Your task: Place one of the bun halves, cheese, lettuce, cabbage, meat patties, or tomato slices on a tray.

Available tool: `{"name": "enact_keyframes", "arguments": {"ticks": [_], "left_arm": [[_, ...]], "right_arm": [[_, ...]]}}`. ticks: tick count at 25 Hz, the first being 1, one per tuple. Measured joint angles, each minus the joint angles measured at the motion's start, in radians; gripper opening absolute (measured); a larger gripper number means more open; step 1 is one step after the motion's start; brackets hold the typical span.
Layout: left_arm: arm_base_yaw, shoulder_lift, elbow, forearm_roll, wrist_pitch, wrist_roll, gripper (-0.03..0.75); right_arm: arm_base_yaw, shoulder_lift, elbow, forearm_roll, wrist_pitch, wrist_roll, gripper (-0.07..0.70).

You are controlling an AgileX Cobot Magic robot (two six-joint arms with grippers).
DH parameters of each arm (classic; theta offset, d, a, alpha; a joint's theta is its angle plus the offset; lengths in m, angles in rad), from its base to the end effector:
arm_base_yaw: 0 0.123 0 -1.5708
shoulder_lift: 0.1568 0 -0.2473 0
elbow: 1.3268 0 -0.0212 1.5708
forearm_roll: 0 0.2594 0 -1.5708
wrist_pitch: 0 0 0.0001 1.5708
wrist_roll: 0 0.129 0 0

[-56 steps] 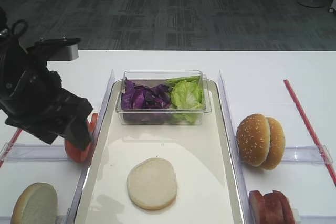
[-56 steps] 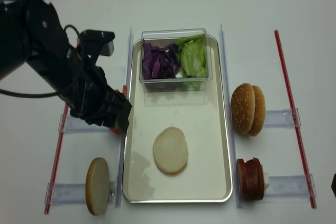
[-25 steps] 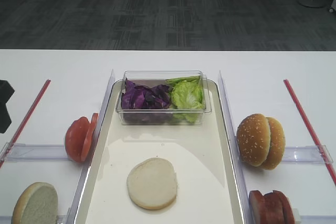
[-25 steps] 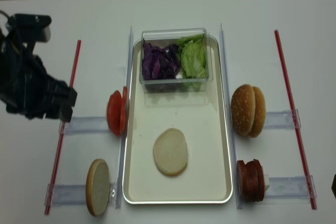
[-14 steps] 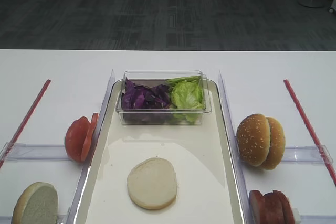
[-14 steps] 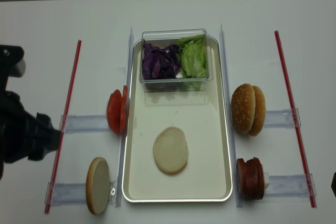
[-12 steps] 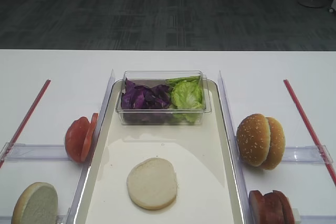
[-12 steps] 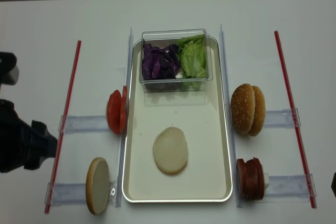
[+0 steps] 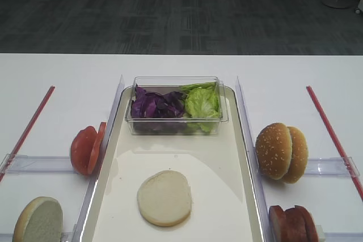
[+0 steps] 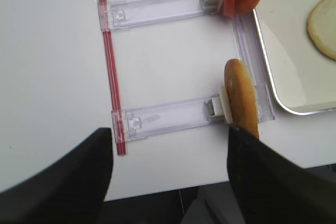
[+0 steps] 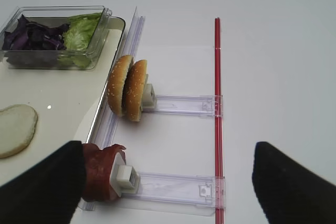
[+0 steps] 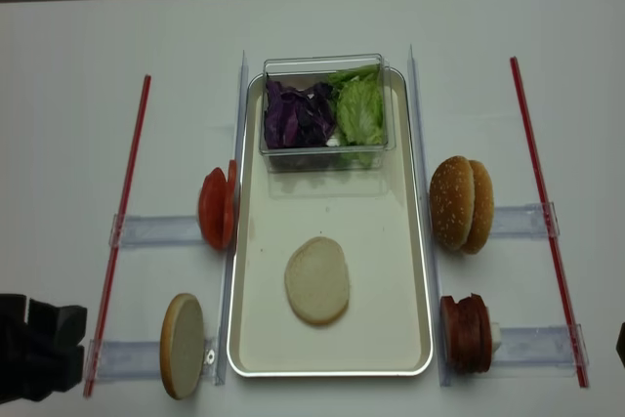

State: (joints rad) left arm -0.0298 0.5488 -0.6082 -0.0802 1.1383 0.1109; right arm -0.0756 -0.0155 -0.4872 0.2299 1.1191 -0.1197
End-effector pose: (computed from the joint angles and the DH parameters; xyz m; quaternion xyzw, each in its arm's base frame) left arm 0.1354 -0.0134 0.2346 0.0616 0.9556 -0.0281 0.2867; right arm 0.0703 0.0212 0.2571 -0.0269 0.8613 0.0657 0.5031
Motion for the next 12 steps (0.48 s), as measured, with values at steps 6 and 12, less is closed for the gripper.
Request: {"name": "enact_keyframes", "arguments": {"ticks": [6,12], "left_arm": [[0.0,-0.15,0.082,0.002,0.005,-0.009,0.444],[0.002,-0.289,0.111,0.004,0.023,-0.012,0.444]], "right_arm": [[0.0,0.0,0.0,0.0,0.0,0.0,0.657],[0.0,0.0,0.0,0.0,0.0,0.0,0.657]]}}
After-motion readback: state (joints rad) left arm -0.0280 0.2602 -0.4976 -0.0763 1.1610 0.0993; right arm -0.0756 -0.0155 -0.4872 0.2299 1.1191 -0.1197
